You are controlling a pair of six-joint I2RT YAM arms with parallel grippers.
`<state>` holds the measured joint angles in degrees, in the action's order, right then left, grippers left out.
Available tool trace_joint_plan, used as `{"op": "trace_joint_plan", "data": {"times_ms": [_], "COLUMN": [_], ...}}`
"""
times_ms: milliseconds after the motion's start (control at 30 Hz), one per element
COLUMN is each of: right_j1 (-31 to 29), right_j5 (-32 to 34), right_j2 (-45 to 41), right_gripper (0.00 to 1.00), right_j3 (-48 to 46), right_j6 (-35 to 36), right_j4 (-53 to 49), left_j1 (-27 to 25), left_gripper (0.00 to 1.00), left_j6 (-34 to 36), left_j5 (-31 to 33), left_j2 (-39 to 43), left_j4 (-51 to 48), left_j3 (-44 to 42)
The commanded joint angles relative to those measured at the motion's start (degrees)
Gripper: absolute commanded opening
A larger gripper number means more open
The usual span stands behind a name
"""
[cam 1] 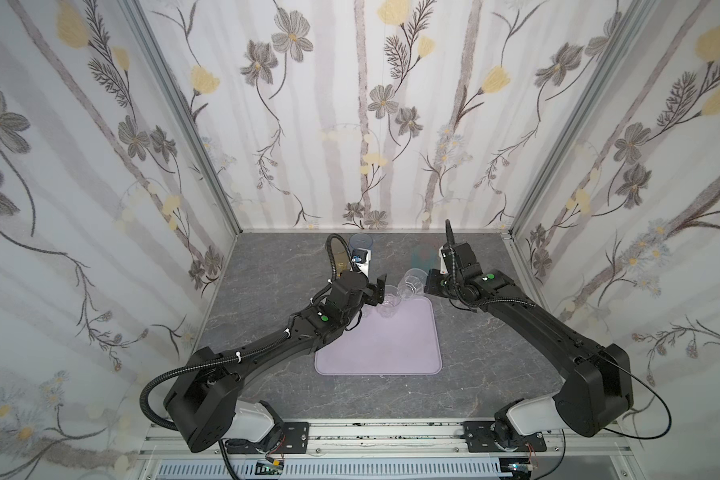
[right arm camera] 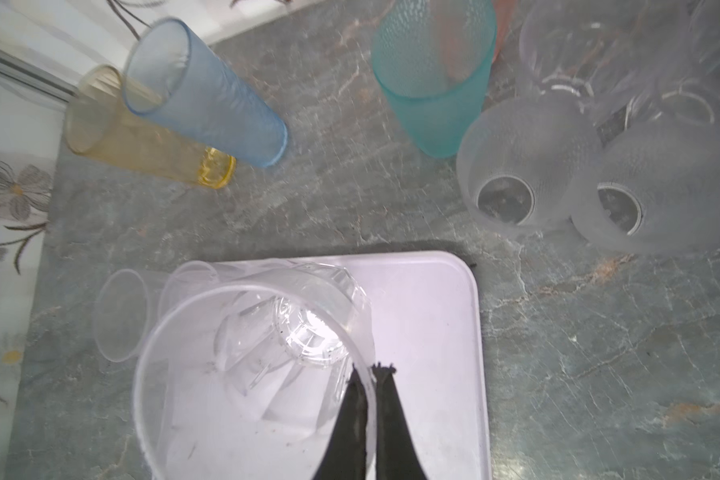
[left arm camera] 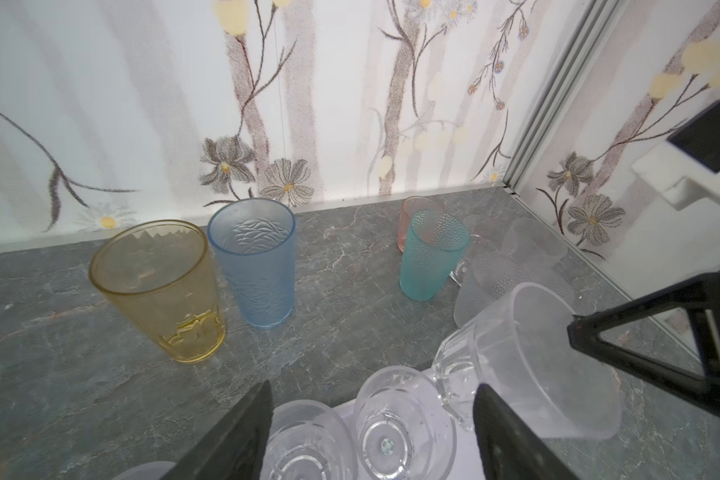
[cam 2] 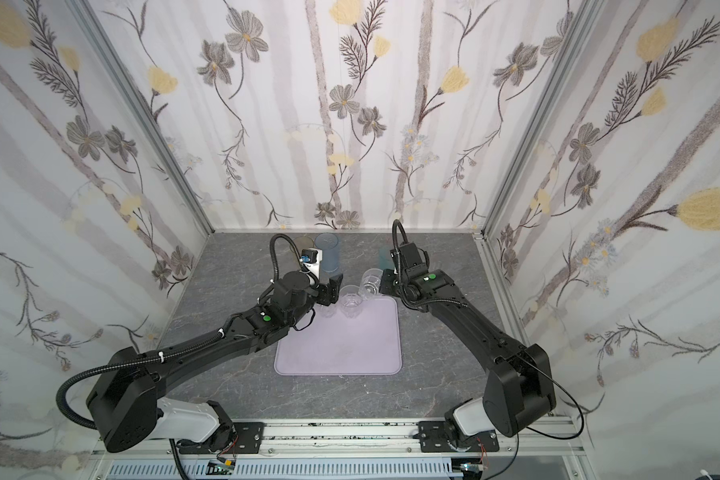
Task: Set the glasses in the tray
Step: 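Carry the clear glass with the right gripper over the tray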
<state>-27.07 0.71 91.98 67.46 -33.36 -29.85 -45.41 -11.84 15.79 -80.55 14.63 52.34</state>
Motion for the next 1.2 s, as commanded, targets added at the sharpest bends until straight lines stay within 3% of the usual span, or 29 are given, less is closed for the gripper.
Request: {"op": "trace_joint_plan", "data": {"times_ms": [0,733,1167], "right_j1": [0.2,2.3,2.1], "right_j5": [2.1,3.5,5.1], "right_j2": [-0.2,0.4,8.5], "right_gripper": [0.0,0.0,0.0], "right_j3": [-2.2,-1.3,-0.5], "right_j6": [0.9,6.5,8.1], "right_j4": [0.9,-2.8,-0.8], "left_j1": [-1.1,-3.5,-3.5], "left_gripper": [0.78,0.78,0.78], "left_j6": [-2.0,-2.7,-2.7], "left_j5": [-0.2,0.6,1.0], "left_j2": [-1.1,-3.8,-4.3], "left_j4": [2.8,3.2,3.4], "left_j3": [0.2,-0.4,-1.9]}}
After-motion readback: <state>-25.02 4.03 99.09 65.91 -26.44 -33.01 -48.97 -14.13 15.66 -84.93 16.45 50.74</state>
